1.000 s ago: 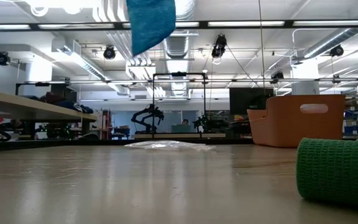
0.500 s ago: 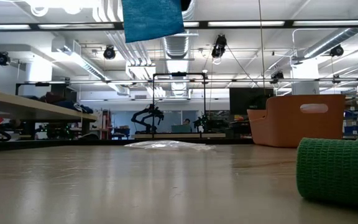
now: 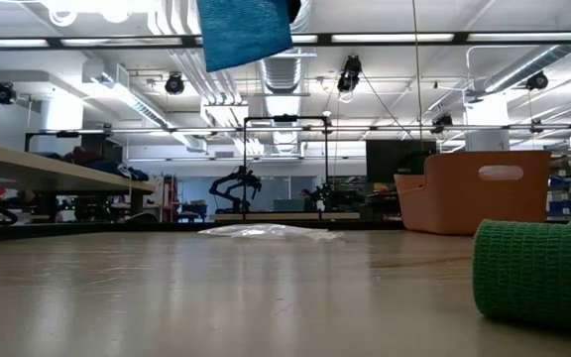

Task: Roll bandage
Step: Roll the blue bandage

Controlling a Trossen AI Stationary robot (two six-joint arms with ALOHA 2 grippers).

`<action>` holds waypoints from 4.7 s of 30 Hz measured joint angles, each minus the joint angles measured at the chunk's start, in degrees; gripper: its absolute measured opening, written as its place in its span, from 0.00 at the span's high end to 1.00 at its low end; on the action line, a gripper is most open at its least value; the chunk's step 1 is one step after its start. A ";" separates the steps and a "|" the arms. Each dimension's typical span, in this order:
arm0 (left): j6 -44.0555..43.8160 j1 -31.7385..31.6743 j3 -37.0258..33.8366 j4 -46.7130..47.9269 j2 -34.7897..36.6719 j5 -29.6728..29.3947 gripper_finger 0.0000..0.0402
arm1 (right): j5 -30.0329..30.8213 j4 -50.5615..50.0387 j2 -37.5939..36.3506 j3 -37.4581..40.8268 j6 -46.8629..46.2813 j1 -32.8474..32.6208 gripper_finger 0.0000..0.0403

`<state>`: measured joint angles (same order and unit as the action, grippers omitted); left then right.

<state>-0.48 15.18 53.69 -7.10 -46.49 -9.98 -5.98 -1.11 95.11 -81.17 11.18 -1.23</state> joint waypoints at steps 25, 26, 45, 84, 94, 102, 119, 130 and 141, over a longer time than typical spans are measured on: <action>13.89 -0.46 -0.13 7.55 3.74 -18.03 1.00 | -0.50 -5.53 -1.83 1.95 -2.19 -12.08 1.00; 14.09 -0.52 -0.13 7.88 3.90 -18.07 1.00 | -0.58 -5.35 -2.25 1.95 -2.21 -12.78 1.00; 18.11 -0.70 -1.03 12.23 -0.84 -27.26 1.00 | -6.10 1.62 -3.98 -2.65 -4.65 -14.87 1.00; 15.66 1.71 -1.11 17.83 -14.96 -23.81 1.00 | -6.08 0.54 -3.95 -14.52 -18.72 -1.75 1.00; 14.33 7.32 -1.11 17.77 -14.76 -21.70 1.00 | -5.25 -2.36 -3.94 -14.78 -24.44 2.40 1.00; 13.43 8.02 -1.11 16.07 -15.82 -20.62 1.00 | -1.71 -3.08 -3.96 -14.69 -24.72 3.12 1.00; 18.04 12.08 -0.23 9.42 -19.90 -17.58 1.00 | 9.39 -6.57 -1.67 -11.16 -24.14 3.76 1.00; 19.13 15.46 3.33 9.90 -21.73 -18.99 1.00 | 12.93 -10.88 -1.20 -10.47 -23.68 5.72 1.00; 20.72 15.47 3.58 8.21 -20.88 -20.50 1.00 | 11.68 -16.99 -1.22 -10.47 -23.75 5.29 0.94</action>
<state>20.24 30.65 57.28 1.11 -67.37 -30.48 5.70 -18.10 93.89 -91.64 -12.57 4.05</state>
